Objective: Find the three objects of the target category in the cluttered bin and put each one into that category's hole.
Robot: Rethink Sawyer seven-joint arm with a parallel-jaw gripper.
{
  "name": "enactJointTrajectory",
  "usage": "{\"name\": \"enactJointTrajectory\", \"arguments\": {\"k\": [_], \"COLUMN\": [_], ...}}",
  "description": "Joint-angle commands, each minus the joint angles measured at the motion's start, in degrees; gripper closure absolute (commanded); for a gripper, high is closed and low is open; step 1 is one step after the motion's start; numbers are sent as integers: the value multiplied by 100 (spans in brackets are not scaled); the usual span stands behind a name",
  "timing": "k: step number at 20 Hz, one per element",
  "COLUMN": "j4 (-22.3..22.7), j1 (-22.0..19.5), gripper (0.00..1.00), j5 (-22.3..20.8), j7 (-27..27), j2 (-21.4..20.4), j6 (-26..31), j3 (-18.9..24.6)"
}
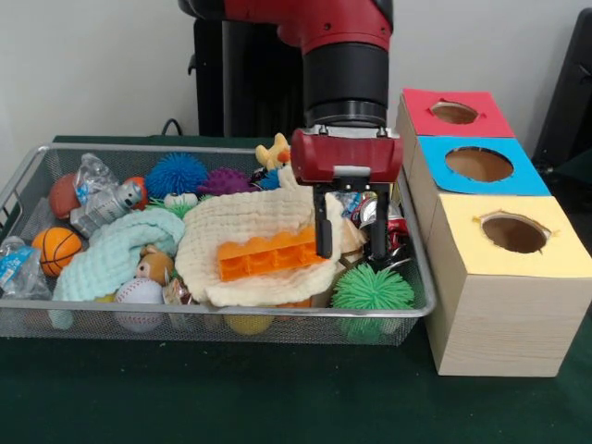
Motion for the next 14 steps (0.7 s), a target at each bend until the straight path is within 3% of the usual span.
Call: {"name": "enactJointTrajectory", "arguments": {"k": [1,9,14], "j4": [300,23,-142], "j1": [-300,-144,140], "gripper": [0,0,0], "j5": [-788,-1299,-1456], "j7": [232,35,54], "j2": [-155,515,786], "j6": [968,1077,853], "j3": [869,686,260]}}
